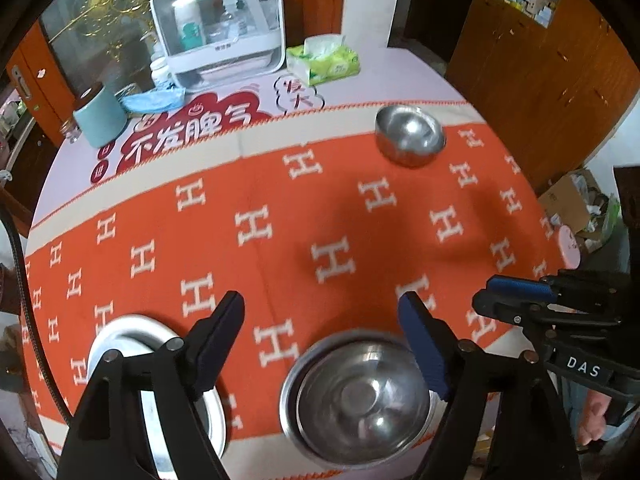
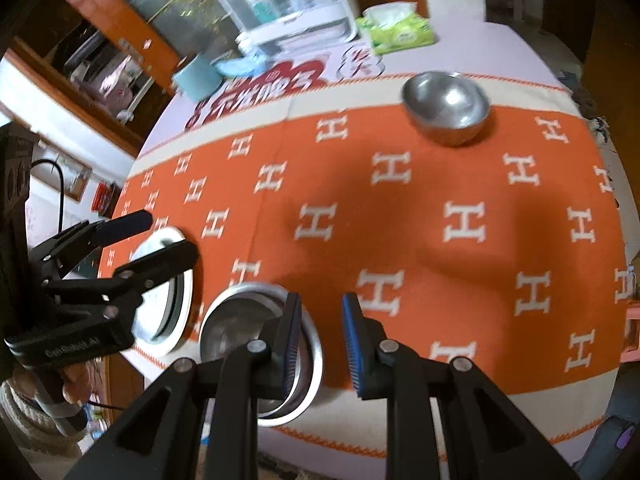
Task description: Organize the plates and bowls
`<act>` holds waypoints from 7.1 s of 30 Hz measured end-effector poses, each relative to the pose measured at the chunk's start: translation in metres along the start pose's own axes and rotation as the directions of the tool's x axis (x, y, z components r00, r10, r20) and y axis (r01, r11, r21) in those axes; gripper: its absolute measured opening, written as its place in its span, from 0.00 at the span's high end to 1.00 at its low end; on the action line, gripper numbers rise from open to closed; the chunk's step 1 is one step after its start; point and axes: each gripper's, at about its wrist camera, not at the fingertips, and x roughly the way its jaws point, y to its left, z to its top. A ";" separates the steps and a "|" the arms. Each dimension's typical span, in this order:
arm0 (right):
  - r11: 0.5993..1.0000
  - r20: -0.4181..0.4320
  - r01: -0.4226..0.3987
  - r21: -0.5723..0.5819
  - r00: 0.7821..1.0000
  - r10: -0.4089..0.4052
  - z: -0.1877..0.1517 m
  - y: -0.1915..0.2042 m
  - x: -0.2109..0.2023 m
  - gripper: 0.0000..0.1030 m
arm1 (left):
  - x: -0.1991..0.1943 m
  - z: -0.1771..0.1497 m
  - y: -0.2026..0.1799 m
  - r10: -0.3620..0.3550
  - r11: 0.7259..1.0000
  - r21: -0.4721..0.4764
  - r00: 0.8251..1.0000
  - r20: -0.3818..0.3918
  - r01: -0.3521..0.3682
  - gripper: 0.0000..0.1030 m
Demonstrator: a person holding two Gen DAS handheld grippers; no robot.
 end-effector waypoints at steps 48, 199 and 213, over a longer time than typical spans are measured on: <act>0.920 -0.001 0.092 0.380 0.995 -0.099 0.163 -0.189 0.100 0.79 | 0.243 0.194 -0.057 -0.014 0.997 -0.074 0.985 -0.172 0.002 0.38; 0.994 0.024 0.018 -0.110 1.000 -0.015 -0.058 0.052 0.012 0.58 | 0.007 -0.107 0.023 -0.149 0.983 -0.115 0.987 -0.058 0.142 0.18; 0.997 -0.053 0.033 -0.066 0.998 -0.036 -0.069 0.028 0.043 0.58 | 0.044 -0.117 0.034 -0.157 0.982 -0.126 0.979 -0.128 0.141 0.18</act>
